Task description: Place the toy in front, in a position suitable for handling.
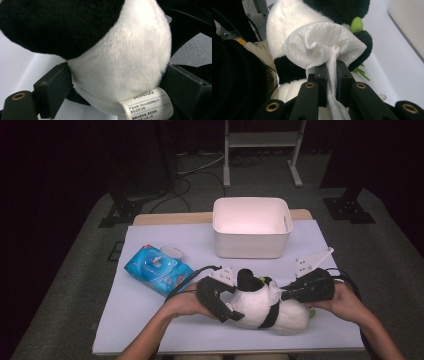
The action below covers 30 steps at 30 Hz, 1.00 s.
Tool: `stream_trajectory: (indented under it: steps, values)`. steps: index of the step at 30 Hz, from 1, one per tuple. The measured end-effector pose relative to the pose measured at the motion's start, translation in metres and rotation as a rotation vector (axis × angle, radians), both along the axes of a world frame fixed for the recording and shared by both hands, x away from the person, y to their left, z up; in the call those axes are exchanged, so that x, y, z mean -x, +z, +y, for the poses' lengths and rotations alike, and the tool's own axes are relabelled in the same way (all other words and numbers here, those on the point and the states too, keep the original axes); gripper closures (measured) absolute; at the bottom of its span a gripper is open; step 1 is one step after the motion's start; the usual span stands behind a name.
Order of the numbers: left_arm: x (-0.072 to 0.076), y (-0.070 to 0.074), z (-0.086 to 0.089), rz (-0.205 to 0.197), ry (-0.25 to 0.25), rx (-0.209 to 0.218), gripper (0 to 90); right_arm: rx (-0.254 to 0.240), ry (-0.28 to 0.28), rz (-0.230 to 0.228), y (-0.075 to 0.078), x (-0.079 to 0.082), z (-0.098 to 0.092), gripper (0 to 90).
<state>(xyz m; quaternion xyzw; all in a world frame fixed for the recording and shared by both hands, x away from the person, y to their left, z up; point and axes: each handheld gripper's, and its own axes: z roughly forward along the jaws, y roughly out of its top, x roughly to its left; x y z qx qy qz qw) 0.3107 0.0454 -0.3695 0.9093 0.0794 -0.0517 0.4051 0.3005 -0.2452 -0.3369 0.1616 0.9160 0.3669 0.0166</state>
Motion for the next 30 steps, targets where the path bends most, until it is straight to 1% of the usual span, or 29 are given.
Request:
stream_trajectory:
  steps: [6, 11, 13, 14, 16, 18, 21, 25, 26, 27, 30]
  values:
    - [-0.001, -0.003, -0.001, 0.011, 0.003, 0.019, 12.0, 0.0, -0.003, 0.002, 0.0, 0.001, -0.001, 81.3]
    - [-0.003, -0.003, 0.001, 0.026, 0.025, 0.051, 23.0, -0.018, -0.007, 0.003, -0.002, 0.001, -0.002, 81.4]
    - [-0.004, 0.0, 0.002, 0.015, 0.029, 0.061, 26.0, -0.032, -0.014, 0.004, -0.002, 0.001, -0.002, 81.5]
    - [-0.004, 0.002, 0.003, 0.019, 0.028, 0.068, 27.2, -0.045, -0.016, 0.004, -0.002, 0.0, -0.002, 81.7]
    - [-0.005, 0.006, 0.004, 0.009, 0.024, 0.062, 29.1, -0.062, -0.012, 0.001, -0.001, 0.0, -0.002, 81.8]
    - [-0.007, 0.009, 0.005, 0.012, 0.024, 0.062, 30.2, -0.07, -0.012, -0.001, 0.0, -0.001, -0.001, 81.9]
    - [-0.01, 0.016, 0.009, 0.003, 0.026, 0.061, 31.4, -0.073, -0.014, -0.007, 0.002, -0.002, 0.002, 82.1]
    - [-0.011, 0.032, 0.015, -0.018, 0.037, 0.061, 32.2, -0.095, -0.011, -0.012, 0.004, -0.005, 0.006, 82.3]
    - [-0.011, 0.036, 0.017, -0.027, 0.036, 0.05, 32.3, -0.101, -0.012, -0.017, 0.005, -0.006, 0.007, 82.4]
    - [-0.011, 0.04, 0.018, -0.037, 0.038, 0.045, 32.3, -0.111, -0.013, -0.015, 0.006, -0.006, 0.009, 82.4]
    - [-0.012, 0.051, 0.023, -0.055, 0.043, 0.031, 32.3, -0.123, -0.01, -0.03, 0.008, -0.008, 0.015, 82.5]
